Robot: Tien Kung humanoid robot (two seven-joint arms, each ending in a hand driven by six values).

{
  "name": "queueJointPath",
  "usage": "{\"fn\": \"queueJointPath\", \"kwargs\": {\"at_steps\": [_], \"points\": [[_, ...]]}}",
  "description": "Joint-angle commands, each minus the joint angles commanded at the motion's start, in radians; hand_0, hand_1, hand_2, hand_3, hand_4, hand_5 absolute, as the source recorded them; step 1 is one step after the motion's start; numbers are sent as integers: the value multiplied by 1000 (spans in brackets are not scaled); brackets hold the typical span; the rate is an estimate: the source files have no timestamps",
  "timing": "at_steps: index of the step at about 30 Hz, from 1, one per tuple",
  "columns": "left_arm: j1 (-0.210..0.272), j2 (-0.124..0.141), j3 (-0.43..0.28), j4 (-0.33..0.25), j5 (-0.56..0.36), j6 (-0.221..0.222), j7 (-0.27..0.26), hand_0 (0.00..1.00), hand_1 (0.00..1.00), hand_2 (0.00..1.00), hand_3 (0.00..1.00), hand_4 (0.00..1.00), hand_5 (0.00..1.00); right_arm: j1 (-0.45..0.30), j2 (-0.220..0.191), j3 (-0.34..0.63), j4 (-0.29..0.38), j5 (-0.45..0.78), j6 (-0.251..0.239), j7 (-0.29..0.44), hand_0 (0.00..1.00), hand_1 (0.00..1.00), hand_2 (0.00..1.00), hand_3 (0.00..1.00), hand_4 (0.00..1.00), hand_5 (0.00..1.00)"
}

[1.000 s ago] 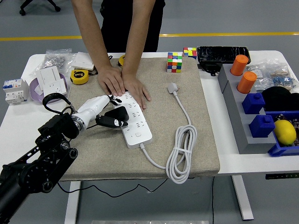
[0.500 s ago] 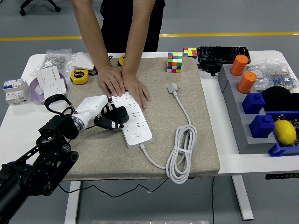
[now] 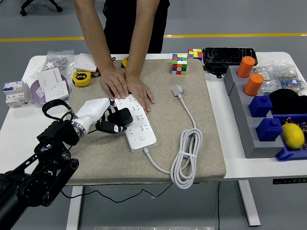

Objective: Pick up the plug,place it near the board,insert it into the board,press the button

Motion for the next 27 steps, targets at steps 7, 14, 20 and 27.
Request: {"fn": "queueJointPath", "kwargs": {"at_steps": [7, 14, 20, 27], "points": [[43, -5, -59, -38, -82, 10, -15, 366, 257, 355, 463, 762, 68, -3, 1, 0, 0, -3, 0, -1, 859, 716, 710, 680, 998, 666], [58, 4, -141, -21, -56, 25, -22, 369, 274, 353, 465, 770, 70, -3, 1, -3, 0, -3, -1, -3, 859, 717, 709, 680, 998, 667], [67, 22, -161, 29, -20, 37, -29, 399, 335, 373, 473, 766, 88, -4, 1, -7, 0, 1, -2, -3, 859, 717, 709, 679, 998, 666], [78, 24, -149, 43, -23, 8, -34, 539, 599, 530, 530, 998, 255, -5, 1, -9, 0, 2, -1, -3, 859, 717, 709, 678, 998, 666]]}}
